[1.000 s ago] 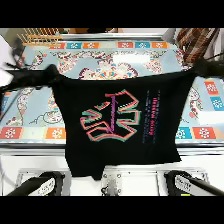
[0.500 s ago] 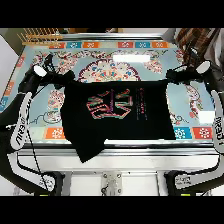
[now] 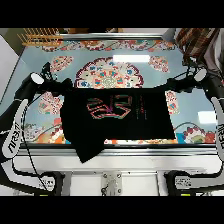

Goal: Fold the clothes and pants, and hang the long-sleeved shirts on hangers.

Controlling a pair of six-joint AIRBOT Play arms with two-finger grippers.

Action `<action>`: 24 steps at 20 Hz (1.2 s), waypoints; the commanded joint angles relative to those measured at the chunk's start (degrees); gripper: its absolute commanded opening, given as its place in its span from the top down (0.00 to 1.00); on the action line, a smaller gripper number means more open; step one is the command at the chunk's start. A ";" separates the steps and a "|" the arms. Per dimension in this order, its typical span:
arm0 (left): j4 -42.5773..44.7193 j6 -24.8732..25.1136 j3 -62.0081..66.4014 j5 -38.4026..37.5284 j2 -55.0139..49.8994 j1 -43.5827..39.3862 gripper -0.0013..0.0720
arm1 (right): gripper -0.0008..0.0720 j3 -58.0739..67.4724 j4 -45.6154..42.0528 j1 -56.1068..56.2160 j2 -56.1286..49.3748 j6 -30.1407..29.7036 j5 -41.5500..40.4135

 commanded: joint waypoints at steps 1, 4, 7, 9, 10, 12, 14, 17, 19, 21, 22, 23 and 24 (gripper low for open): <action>0.13 2.60 -5.88 0.68 1.64 0.00 0.97 | 0.98 -9.29 -0.92 0.44 3.28 0.22 -0.59; 0.13 2.56 -9.05 0.96 1.64 0.09 0.97 | 0.97 -15.56 -0.61 0.81 4.39 0.22 -1.25; 0.02 2.58 -9.79 0.63 1.64 0.17 0.97 | 0.97 -17.90 0.72 1.18 4.39 0.20 -1.22; -0.39 2.56 -9.77 0.61 1.77 0.17 0.96 | 0.95 -17.97 3.96 1.14 4.55 -0.13 -1.20; -0.39 2.54 -9.77 0.42 2.01 0.17 0.76 | 0.81 -17.97 5.66 1.14 5.11 -1.22 -1.18; -0.24 2.56 -9.77 0.17 4.39 0.57 0.37 | 0.21 -17.75 7.04 0.70 7.98 -2.32 -0.55; -0.22 2.56 -9.79 -0.81 9.29 1.64 0.37 | 0.21 -17.62 5.81 -0.90 14.21 -2.21 1.73; 2.36 2.54 -9.92 -7.78 16.81 1.99 0.37 | 0.21 -19.69 0.83 -6.29 24.28 -1.88 9.05; 4.76 2.36 -12.48 -9.25 21.18 0.26 0.37 | 0.21 -25.29 -0.48 -12.15 29.86 0.57 13.42; 4.68 2.34 -17.68 -7.39 25.31 -1.99 0.37 | 0.21 -34.21 -0.44 -18.51 34.53 5.27 14.16; 4.66 2.32 -20.33 -6.51 27.10 -3.13 0.38 | 0.21 -38.80 -0.35 -21.18 36.17 7.48 13.77; 4.57 2.32 -22.80 -5.44 28.68 -4.28 0.37 | 0.21 -43.36 0.28 -23.58 37.27 9.49 13.22; 4.52 2.29 -24.87 -4.13 29.90 -5.38 0.37 | 0.21 -47.30 1.73 -25.29 37.64 10.36 12.07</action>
